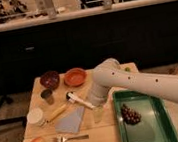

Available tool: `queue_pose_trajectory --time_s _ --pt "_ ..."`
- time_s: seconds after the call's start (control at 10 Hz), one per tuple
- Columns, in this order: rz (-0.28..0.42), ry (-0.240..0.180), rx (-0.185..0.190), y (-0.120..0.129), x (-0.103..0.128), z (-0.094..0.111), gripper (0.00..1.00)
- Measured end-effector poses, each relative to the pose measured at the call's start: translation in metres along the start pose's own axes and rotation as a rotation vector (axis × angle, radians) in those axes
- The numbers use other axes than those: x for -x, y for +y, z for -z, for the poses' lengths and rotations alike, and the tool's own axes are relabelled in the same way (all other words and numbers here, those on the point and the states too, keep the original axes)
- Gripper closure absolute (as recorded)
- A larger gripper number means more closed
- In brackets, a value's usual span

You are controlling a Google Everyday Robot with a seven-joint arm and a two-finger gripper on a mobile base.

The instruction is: Wipe red bowl with towel

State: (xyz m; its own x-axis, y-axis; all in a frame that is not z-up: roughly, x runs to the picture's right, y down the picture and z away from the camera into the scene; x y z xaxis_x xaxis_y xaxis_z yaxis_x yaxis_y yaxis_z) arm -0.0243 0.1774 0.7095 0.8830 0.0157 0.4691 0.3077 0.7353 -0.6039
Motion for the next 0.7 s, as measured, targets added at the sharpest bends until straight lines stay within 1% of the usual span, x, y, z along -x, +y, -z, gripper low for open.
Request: queue_pose_trajectory --time_s 0.3,0.5,0.7 --pt "-0.006 -0.016 0.028 -0.005 0.011 -0.020 0.20" --pt "-0.008 -0.040 0.057 -0.009 0.019 -0.036 0.20" --pt "-0.014 -0.050 0.074 -0.010 0.021 -0.042 0.20"
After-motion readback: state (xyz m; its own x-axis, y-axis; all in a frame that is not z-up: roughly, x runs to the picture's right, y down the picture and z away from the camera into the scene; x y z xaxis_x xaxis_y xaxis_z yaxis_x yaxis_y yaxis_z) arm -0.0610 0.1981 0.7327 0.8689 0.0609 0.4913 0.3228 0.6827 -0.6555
